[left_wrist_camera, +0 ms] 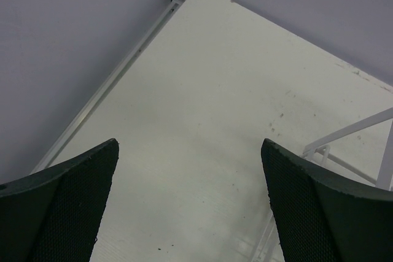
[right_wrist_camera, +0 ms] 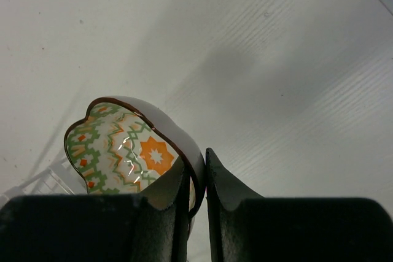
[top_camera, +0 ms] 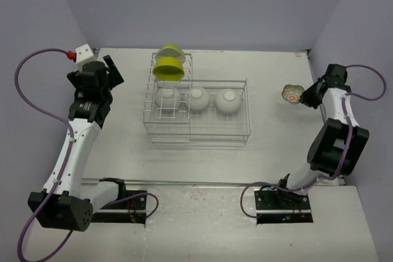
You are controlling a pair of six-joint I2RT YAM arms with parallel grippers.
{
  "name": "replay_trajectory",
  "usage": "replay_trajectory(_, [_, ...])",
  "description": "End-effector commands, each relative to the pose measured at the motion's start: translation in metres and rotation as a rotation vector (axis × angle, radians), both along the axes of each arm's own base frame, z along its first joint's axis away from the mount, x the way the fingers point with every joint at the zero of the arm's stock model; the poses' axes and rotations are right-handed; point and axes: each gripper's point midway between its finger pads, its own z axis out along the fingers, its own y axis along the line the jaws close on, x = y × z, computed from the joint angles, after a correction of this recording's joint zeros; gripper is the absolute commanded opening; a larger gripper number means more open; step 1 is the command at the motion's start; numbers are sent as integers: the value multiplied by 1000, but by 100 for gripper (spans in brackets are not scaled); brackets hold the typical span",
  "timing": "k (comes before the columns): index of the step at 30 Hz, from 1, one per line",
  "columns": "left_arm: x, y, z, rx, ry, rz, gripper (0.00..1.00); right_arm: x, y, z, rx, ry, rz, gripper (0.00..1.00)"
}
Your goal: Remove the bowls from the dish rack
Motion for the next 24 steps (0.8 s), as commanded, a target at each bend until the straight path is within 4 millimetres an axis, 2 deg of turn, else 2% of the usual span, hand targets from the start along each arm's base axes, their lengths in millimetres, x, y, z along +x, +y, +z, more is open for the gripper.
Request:
replay_trajectory(1, [9, -1, 8, 0, -37, -10, 97, 24, -6, 9, 131, -127, -47, 0])
replay_trajectory(3, [11, -1, 7, 7, -32, -12, 97, 28, -12, 1, 159, -130, -62, 0])
replay_trajectory(4, [12, -1, 5, 11, -24, -13, 97, 28, -19, -12, 176, -100, -83, 0])
replay_trajectory(5, [14, -2, 5, 13, -26, -20, 97, 28, -23, -16, 174, -91, -87, 0])
replay_trajectory(9, [18, -6, 4, 0, -32, -42, 97, 18, -45, -44, 155, -22, -154, 0])
replay_trajectory(14, [24, -13, 10, -27, -52, -70, 97, 15, -51, -68, 148, 38, -165, 0])
replay_trajectory(24, [22, -15, 17, -28, -64, -85, 97, 11, -53, -84, 143, 79, -170, 0])
